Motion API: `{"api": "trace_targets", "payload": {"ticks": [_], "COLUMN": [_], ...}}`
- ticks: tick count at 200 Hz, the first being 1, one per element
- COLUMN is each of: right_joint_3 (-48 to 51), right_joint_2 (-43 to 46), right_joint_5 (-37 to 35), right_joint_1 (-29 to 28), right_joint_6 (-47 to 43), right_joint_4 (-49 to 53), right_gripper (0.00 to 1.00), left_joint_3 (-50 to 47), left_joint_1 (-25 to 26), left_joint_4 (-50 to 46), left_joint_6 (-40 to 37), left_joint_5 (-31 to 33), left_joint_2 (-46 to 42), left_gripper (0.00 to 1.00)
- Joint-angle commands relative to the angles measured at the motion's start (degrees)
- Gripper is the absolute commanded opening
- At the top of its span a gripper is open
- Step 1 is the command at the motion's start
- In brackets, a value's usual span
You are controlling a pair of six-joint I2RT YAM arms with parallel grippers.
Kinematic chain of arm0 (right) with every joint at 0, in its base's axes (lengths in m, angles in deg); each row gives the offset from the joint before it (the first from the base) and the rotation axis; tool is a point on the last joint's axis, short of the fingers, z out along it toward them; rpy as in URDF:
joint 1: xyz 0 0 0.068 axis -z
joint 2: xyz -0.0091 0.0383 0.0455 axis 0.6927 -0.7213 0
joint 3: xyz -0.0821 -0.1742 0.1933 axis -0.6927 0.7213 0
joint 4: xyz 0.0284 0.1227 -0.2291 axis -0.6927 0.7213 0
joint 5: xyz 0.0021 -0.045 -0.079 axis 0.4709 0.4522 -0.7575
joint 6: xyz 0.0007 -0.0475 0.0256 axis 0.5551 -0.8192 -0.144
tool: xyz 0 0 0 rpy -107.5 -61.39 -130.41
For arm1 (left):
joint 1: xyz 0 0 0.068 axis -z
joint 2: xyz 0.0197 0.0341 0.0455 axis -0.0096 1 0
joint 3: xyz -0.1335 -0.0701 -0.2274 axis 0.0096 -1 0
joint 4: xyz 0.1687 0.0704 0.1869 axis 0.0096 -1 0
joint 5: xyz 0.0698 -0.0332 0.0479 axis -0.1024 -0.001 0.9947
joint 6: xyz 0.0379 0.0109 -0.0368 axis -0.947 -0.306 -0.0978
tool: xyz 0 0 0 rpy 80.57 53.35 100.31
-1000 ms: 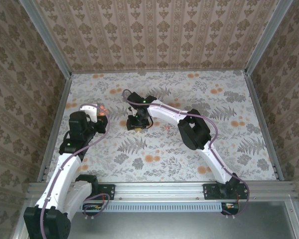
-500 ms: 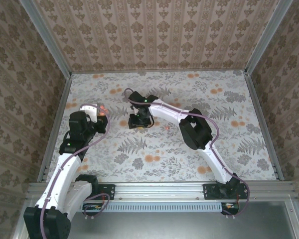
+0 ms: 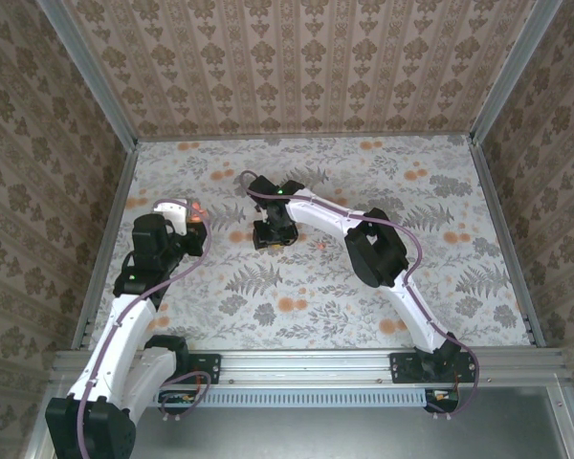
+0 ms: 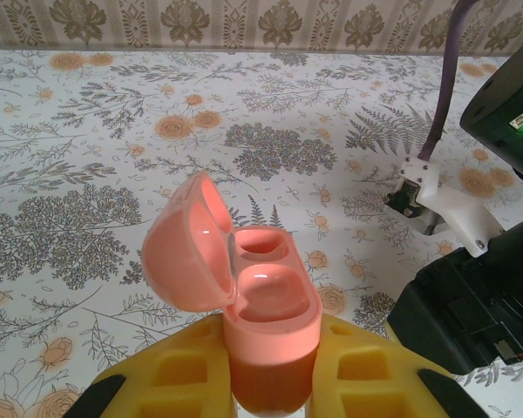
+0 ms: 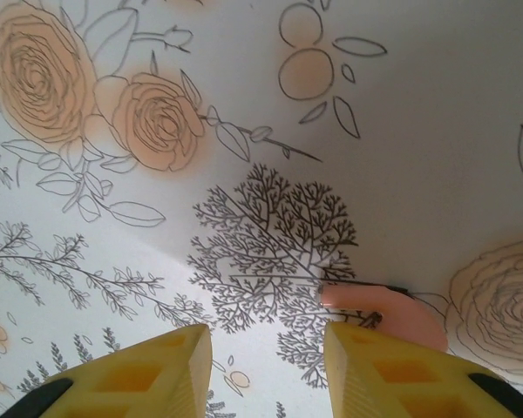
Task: Insert wireless bluetooth earbuds into charging case
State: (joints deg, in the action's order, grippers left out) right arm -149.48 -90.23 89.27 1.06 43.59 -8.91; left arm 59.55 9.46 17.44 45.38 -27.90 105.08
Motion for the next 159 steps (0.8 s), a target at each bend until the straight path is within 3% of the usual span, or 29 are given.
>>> {"api": "trace_targets", "payload": {"ticks": [1,50,119,159], "right_joint_3": [-0.11,-0.67,7.33,8.65], "right_joint_2": [1.51,1.91,7.77,12.64], "right_joint_5": [-2.26,1.32,-1.68,-0.91], "right_joint_1": [0.97,0.60,0.60,1.83], "right_joint_6": [-1.24,-4.34,-8.96,-6.77], "right_joint_4": [4.28,9.25,15.63,11.14], "right_gripper": [0.40,0.39,0.39,0.39], "left_joint_3": [1.04,1.33,1.25,1.33], "left_joint_1": [-0.31,-0.33,-0.31,-0.36], "left_joint_4": [0.82,0.61,0.64,0.55], "left_joint_6": [0.14,0.03,0.29,0.22], "left_joint_5": [0.01,0.06,-0.27,-0.29], "left_joint_2": [-0.64,-0.71,-0.71,-0.71], "left_gripper": [0.07,0.07,0.07,0.08]}}
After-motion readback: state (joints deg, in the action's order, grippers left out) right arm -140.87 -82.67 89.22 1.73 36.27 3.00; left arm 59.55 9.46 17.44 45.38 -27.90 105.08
